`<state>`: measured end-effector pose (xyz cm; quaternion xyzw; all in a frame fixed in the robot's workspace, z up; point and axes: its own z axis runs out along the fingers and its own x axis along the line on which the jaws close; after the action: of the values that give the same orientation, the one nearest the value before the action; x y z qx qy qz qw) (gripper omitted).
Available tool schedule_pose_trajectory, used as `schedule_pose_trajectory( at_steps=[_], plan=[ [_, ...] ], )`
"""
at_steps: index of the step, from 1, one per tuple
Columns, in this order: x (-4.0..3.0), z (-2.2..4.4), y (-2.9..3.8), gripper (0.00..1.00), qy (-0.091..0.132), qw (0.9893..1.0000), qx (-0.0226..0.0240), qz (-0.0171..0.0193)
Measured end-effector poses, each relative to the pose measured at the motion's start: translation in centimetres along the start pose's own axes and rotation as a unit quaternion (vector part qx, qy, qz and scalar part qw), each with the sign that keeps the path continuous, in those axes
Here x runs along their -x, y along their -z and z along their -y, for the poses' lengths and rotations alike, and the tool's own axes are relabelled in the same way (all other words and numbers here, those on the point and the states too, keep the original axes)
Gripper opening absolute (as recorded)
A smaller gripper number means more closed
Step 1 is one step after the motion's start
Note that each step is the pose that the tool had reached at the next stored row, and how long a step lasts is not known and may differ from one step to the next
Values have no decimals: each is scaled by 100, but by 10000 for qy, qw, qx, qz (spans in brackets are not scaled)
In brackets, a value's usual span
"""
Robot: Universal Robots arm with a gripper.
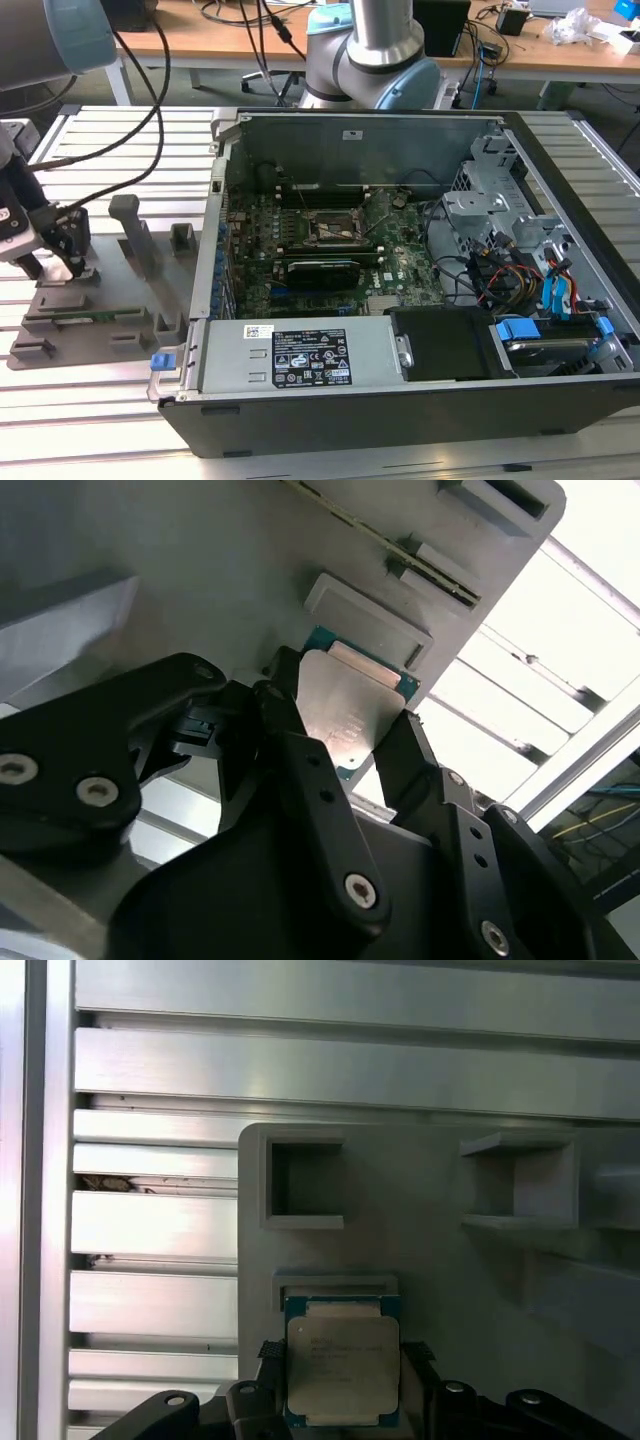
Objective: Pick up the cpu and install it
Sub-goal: 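Pick up the cpu and move it towards the insertion slot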
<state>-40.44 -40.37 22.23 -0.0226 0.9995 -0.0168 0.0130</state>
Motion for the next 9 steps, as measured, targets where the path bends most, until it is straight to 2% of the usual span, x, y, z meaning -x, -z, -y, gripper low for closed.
schedule_pose_trajectory(
  at_steps=[8, 9],
  plan=[
    [5, -7, 138, 55, 0, 10000, 0, 0],
    [5, -6, 175, 55, 0, 10000, 0, 1]
  ],
)
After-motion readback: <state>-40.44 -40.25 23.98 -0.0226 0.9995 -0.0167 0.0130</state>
